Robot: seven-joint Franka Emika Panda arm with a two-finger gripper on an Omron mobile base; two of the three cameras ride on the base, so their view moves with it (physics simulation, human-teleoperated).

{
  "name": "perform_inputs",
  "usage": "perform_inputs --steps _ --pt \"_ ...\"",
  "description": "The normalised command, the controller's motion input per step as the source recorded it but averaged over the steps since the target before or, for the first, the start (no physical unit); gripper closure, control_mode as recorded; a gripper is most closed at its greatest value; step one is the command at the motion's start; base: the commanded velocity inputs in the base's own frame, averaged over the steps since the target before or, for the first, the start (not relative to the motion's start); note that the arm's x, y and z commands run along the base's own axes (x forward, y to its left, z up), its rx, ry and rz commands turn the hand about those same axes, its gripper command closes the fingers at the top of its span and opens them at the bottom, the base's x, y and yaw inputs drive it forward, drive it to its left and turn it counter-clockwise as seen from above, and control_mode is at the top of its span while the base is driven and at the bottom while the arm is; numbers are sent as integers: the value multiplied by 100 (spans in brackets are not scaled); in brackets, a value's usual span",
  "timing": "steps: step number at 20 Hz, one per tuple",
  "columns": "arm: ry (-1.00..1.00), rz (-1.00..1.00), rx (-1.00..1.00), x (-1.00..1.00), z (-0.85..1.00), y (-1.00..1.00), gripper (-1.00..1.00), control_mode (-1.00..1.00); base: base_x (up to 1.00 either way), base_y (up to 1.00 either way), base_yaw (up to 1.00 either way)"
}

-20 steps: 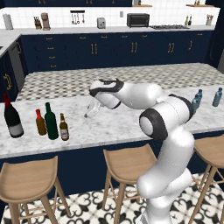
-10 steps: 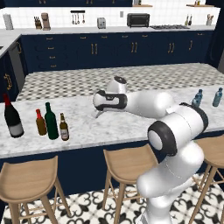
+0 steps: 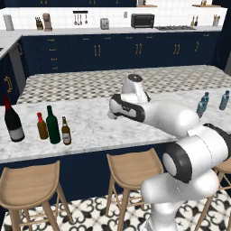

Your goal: Move the plastic bottles in the middle to the plastics group, and the glass bottles in the middle to the glass group.

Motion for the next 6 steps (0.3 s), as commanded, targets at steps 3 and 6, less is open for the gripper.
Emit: perform_inputs --steps 3,6 --pt "-11 -15 0 -72 8 -75 -100 -100 0 0 0" --pt "-13 -19 0 -76 5 -68 -100 -100 0 0 0"
